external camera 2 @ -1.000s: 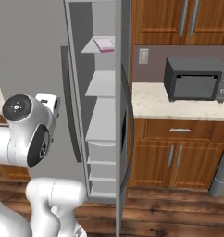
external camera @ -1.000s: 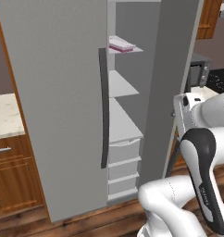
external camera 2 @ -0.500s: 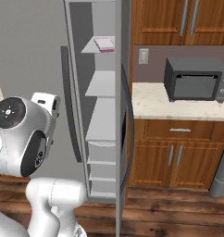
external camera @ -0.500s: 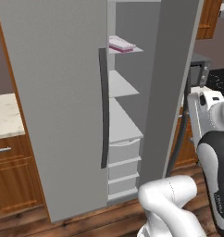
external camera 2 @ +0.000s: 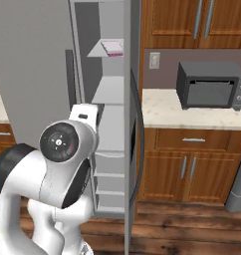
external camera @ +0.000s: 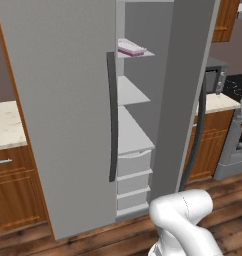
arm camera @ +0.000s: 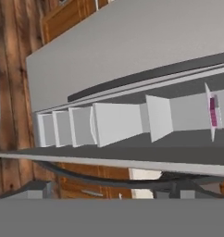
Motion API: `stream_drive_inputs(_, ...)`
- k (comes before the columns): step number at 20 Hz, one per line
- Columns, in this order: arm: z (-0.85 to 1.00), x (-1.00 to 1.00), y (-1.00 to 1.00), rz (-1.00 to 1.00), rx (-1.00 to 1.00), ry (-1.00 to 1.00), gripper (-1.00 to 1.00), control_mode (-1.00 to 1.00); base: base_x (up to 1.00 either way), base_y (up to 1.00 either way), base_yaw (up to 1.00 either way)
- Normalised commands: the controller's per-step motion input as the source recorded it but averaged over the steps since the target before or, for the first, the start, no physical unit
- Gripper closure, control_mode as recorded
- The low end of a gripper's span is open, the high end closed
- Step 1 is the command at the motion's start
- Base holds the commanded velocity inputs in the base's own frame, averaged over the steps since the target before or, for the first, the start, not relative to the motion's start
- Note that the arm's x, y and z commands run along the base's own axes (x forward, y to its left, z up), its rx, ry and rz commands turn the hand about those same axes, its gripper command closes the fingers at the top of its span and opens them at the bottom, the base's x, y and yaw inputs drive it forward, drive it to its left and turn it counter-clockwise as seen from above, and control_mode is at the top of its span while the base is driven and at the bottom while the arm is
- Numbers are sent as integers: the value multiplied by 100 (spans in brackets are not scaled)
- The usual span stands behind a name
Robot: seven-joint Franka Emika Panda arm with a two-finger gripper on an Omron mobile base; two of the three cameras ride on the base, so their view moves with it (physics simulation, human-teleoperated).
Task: The ice cube tray has been filled with water. Take the tray and place it in the freezer to make ice. Close the freezer door after placing the tray.
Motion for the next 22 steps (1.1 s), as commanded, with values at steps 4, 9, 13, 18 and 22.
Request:
stream_drive_inputs(4,-21,16,-64,2,1,-4,-100,-100,0,0,0)
stream_drive_inputs(9,-20,34,-37,1,0,-1,-100,-100,0,0,0)
stream_drive_inputs(13,-36,45,-39,4,0,-1,-100,-100,0,0,0)
stream_drive_inputs(18,-38,62,-10,10,3,0,-100,-100,0,0,0)
stream_drive_inputs(22,-33,71,0,13,1,0,-100,-100,0,0,0)
